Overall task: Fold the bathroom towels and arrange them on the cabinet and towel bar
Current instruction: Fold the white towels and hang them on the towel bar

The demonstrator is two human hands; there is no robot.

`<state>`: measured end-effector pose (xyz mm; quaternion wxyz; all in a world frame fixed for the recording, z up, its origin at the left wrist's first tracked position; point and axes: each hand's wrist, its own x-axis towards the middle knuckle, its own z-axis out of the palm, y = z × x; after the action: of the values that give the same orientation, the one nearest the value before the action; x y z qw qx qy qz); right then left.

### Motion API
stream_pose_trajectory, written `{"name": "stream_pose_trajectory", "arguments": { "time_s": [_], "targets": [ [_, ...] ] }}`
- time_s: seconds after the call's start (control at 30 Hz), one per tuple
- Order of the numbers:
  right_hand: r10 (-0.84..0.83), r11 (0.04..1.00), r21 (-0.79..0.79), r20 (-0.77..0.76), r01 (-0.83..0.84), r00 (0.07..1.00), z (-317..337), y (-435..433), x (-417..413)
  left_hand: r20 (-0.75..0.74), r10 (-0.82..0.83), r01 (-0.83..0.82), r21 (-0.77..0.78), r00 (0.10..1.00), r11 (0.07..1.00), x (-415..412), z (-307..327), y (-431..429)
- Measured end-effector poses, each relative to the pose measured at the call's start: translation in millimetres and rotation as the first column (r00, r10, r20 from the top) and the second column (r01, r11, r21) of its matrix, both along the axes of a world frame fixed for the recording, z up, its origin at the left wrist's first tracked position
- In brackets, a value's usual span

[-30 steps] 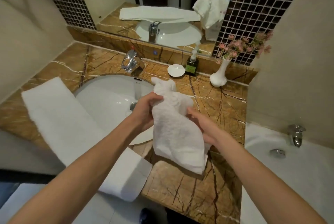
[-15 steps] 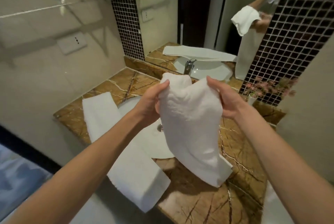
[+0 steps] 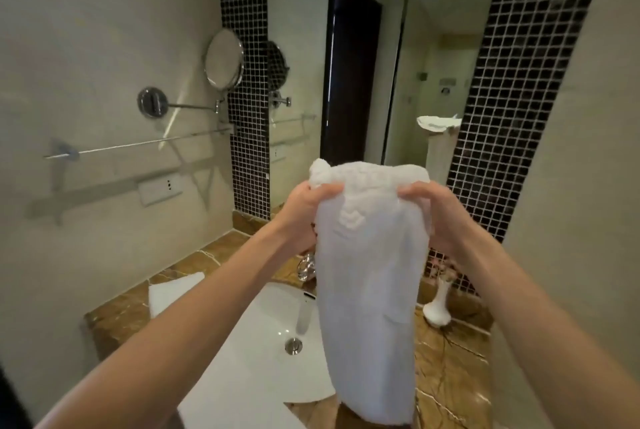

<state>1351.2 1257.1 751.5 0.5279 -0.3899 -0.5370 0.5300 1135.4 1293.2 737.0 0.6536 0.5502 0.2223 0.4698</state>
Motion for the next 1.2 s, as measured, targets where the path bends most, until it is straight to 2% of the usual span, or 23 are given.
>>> {"name": "stream_pose_trajectory", "arguments": {
  "time_s": [0.13, 0.43, 0.53, 0.7, 0.8, 1.0, 1.2],
  "targets": [
    [-0.021, 0.986, 0.167, -0.015, 0.023, 1.000, 44, -22, -2, 0.058, -0.077, 0.068, 0.137, 0.995, 0.988, 1, 48, -23],
    [-0.052, 0.903, 0.425, -0.048, 0.068, 0.997, 114, -46, -8, 0.126, -0.025, -0.022, 0.365, 0.992, 0.931, -10, 125, -75],
    [-0.046, 0.918, 0.393, -0.039, 0.057, 0.998, 103, -32, -23, 0.115, 0.054, -0.091, 0.343, 0.992, 0.935, -22, 119, -73],
    [-0.088, 0.954, 0.286, -0.019, 0.090, 0.996, 67, -5, -57, 0.073, 0.225, -0.235, 0.179, 0.972, 0.955, -52, 76, -53],
    [-0.067, 0.969, 0.237, 0.006, 0.063, 0.998, 54, 12, -77, 0.076, 0.297, -0.305, 0.149, 0.952, 0.941, -75, 55, -39],
    [0.056, 0.977, 0.201, 0.076, -0.071, 0.996, 16, 52, -123, 0.053, 0.461, -0.464, 0.136, 0.886, 0.876, -118, 19, -17],
    [0.274, 0.946, 0.176, 0.028, -0.274, 0.961, -5, 107, -164, 0.014, 0.620, -0.615, 0.153, 0.784, 0.774, -161, 2, 8]
  ]
}}
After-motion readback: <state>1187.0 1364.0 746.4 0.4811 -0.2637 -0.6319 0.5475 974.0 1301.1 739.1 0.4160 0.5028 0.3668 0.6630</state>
